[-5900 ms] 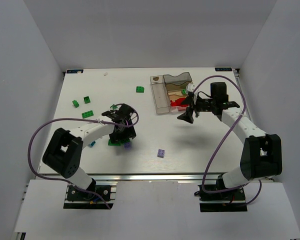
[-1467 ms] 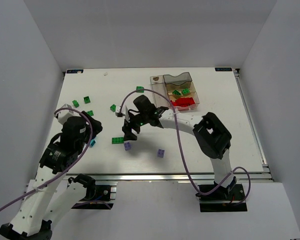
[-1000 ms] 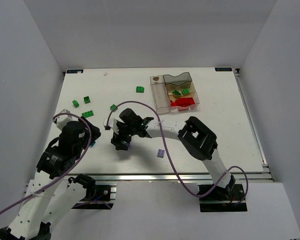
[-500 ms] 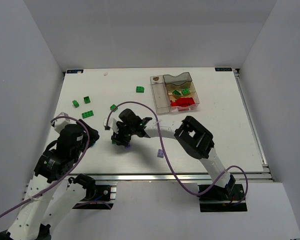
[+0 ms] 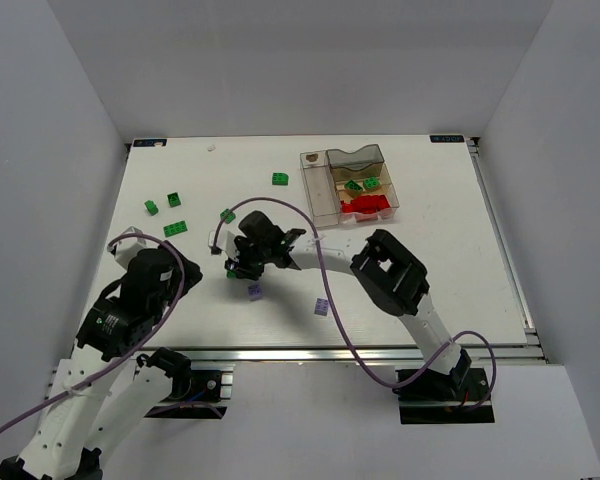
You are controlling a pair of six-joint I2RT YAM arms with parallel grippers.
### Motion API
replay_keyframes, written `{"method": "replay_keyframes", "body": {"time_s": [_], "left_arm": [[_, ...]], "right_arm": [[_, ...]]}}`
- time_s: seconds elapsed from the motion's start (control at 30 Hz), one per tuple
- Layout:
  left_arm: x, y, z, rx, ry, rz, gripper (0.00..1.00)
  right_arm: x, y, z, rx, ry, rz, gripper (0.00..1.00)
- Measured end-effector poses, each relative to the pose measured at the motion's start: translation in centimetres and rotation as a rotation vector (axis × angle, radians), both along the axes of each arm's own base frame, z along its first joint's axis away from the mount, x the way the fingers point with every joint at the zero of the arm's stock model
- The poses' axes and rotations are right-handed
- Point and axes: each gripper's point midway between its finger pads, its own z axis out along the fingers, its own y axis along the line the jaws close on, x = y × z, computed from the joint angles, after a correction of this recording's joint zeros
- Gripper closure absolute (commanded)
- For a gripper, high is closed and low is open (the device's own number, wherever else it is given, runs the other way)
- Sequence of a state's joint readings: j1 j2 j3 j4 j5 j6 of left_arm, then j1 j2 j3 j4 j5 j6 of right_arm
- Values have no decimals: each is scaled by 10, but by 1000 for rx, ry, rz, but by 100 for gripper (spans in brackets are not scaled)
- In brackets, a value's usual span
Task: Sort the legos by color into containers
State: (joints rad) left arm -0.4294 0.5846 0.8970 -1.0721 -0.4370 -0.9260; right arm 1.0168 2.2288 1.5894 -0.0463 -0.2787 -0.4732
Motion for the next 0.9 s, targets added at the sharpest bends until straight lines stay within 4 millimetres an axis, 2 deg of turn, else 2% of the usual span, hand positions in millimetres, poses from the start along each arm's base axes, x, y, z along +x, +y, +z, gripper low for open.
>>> {"method": "replay_keyframes", "body": {"time_s": [0.07,0.17,0.27,0.47,0.57,0.67,0.8,0.9], "left_arm": [[1,-1,-3,1,6,-2,21],[7,-4,-2,-1,-3,-7,21],[15,-8,-5,10,-2,-23,20],[36,-20,-23,59,30,-78,19],[50,-27,-29,82,41,-103,18],[64,-35,-36,97,54,-130,18],[79,-44,-42,108,57,-156,18],[88,-50,-46,109,57,-171,18]], "right_arm": [[13,-3,8,2,6,-32,100],[39,-4,32,43,11,-80,100],[81,-18,73,118,-10,-147,100],[156,-93,144,188,-113,-303,100],[189,-140,166,191,-169,-383,100],[217,-183,171,163,-208,-445,100],[248,-243,162,87,-237,-514,100],[266,-280,155,28,-269,-532,100]]}}
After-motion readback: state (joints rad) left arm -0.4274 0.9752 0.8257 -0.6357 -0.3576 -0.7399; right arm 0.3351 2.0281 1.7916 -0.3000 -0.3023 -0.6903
